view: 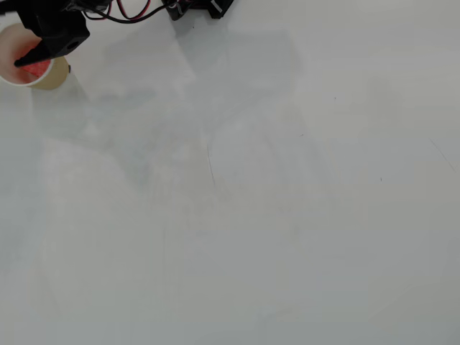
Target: Pick up the cube and drop it in the cup.
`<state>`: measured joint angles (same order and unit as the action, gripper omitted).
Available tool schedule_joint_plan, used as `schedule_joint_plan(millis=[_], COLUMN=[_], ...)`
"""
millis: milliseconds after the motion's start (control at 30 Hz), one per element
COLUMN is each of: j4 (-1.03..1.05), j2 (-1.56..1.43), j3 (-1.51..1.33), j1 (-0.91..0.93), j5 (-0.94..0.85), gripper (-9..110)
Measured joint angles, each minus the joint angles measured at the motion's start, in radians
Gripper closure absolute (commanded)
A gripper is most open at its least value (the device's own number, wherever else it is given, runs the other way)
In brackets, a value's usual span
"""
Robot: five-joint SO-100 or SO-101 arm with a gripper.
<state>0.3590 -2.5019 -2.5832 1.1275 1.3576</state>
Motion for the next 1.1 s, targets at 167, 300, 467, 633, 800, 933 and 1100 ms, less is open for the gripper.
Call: schedule_joint_plan(millis=[167,300,467,633,800,933,1100], j4=[0.0,0.0,0.012,0.037,0.048,0.051,0.095], j2=[-0.012,-0.015,-0.038,-0.058,-0.089,-0.126,-0.227], j3=[0.0,0.0,0.0,0.0,0.0,-0.026,-0.14], j1=[-0.018,-0.057,-0.132,-0.249,-0.431,-0.592,-0.765], j5=[0.0,0.0,0.0,0.0,0.0,0.0,0.0], gripper=[101,101,101,101,101,101,101])
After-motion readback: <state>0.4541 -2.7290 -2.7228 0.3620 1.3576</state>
